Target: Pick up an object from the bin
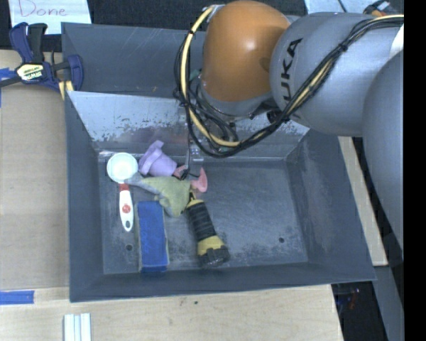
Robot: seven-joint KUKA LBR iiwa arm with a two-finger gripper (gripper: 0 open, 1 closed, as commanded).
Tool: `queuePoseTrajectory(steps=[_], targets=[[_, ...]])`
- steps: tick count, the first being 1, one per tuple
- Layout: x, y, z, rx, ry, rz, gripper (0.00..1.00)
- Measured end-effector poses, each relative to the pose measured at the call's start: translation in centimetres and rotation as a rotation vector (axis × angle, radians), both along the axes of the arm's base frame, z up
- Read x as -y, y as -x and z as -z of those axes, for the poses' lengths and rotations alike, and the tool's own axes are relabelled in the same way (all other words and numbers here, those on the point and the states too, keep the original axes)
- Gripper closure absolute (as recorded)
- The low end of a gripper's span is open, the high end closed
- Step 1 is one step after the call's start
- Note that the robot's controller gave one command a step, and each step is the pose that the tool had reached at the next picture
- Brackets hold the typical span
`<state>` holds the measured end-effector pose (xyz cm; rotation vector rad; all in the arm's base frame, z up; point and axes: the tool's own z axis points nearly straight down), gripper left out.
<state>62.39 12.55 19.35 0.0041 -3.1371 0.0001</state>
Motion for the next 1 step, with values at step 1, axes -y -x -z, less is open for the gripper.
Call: queuePoseTrajectory(steps=[1], targets=[[0.07, -0.19, -0.45, 0.008, -0.001, 0.003, 0.00]])
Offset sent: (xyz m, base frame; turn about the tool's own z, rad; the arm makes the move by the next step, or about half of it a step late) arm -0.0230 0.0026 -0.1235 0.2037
